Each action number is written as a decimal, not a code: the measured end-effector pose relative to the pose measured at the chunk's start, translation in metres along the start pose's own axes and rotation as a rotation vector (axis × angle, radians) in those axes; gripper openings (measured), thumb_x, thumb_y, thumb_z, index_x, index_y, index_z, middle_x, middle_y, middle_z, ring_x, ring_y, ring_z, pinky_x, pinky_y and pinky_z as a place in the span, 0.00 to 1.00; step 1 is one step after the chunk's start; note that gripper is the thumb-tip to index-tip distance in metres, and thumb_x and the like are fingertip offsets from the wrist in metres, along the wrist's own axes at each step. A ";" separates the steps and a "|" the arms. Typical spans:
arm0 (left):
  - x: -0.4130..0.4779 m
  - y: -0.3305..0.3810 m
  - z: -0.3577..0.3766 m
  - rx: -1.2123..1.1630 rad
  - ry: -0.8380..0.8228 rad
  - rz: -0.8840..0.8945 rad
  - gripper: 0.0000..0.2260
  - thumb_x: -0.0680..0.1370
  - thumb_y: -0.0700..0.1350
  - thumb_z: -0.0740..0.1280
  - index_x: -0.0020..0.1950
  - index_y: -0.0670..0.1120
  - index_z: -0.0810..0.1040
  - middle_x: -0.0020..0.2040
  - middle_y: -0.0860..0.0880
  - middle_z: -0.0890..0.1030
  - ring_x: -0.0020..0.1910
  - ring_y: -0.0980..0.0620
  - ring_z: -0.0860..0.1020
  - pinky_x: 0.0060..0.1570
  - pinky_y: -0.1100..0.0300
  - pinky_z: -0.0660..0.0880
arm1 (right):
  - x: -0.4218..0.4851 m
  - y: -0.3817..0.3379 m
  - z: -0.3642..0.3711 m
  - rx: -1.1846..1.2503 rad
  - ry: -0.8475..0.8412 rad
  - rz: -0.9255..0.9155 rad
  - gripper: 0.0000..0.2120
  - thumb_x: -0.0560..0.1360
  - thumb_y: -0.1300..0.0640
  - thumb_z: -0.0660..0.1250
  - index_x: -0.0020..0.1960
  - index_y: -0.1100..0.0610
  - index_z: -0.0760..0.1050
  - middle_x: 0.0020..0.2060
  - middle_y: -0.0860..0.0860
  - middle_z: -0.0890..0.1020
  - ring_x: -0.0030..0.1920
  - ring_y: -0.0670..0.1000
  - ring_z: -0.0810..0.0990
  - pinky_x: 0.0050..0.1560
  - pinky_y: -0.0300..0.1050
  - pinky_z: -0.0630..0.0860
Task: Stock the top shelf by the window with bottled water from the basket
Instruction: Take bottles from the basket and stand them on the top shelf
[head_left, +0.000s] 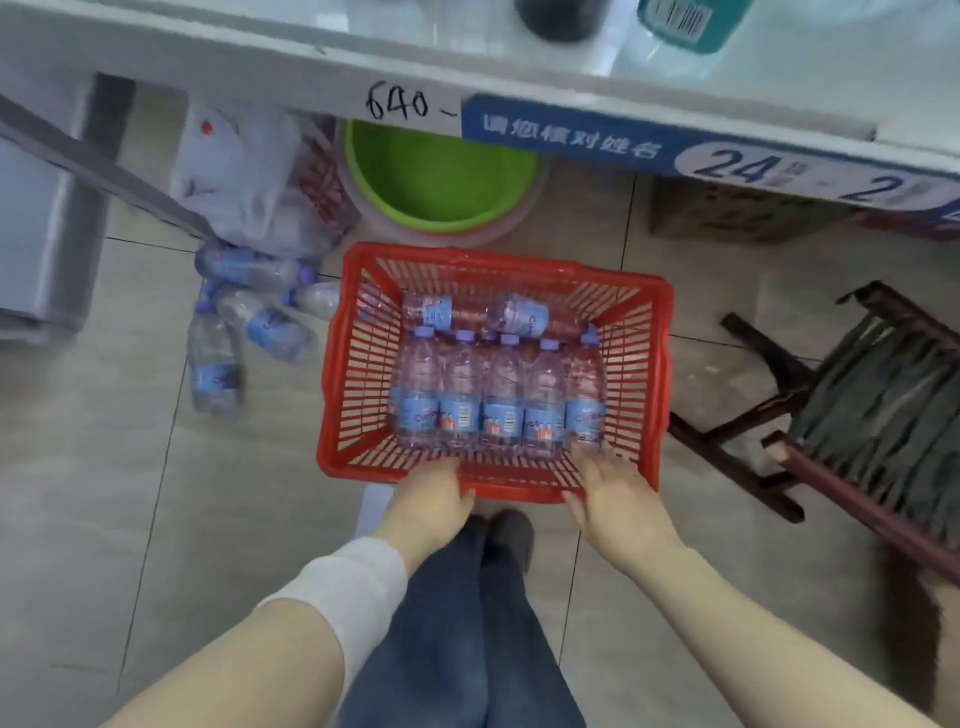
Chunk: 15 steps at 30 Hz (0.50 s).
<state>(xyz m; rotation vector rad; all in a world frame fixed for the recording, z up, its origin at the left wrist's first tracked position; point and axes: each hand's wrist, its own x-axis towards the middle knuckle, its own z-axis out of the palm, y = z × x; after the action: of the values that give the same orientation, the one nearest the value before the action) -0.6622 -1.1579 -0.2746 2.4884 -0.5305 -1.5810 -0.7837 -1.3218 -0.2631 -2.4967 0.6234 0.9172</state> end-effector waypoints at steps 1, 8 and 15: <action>0.029 -0.001 0.003 -0.016 0.005 0.007 0.16 0.78 0.47 0.60 0.64 0.44 0.71 0.62 0.42 0.76 0.61 0.43 0.74 0.60 0.53 0.72 | 0.027 0.009 0.007 0.049 -0.022 0.032 0.26 0.77 0.50 0.60 0.72 0.57 0.61 0.68 0.57 0.70 0.69 0.58 0.68 0.66 0.50 0.66; 0.219 0.023 0.012 -0.156 0.085 0.102 0.18 0.79 0.45 0.59 0.66 0.38 0.68 0.62 0.37 0.75 0.60 0.39 0.74 0.57 0.53 0.71 | 0.205 0.043 0.042 0.292 0.021 0.237 0.19 0.79 0.53 0.57 0.64 0.65 0.69 0.59 0.64 0.76 0.58 0.61 0.75 0.53 0.46 0.70; 0.302 0.038 0.027 -0.302 0.171 0.055 0.19 0.78 0.45 0.62 0.66 0.37 0.68 0.63 0.37 0.75 0.61 0.39 0.74 0.56 0.54 0.70 | 0.286 0.050 0.077 0.478 0.143 0.407 0.21 0.77 0.50 0.62 0.63 0.63 0.70 0.60 0.63 0.76 0.60 0.62 0.75 0.54 0.46 0.71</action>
<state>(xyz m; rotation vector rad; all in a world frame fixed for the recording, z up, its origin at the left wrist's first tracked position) -0.5783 -1.3031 -0.5305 2.3295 -0.3064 -1.3021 -0.6527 -1.3992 -0.5219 -2.0467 1.2671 0.6229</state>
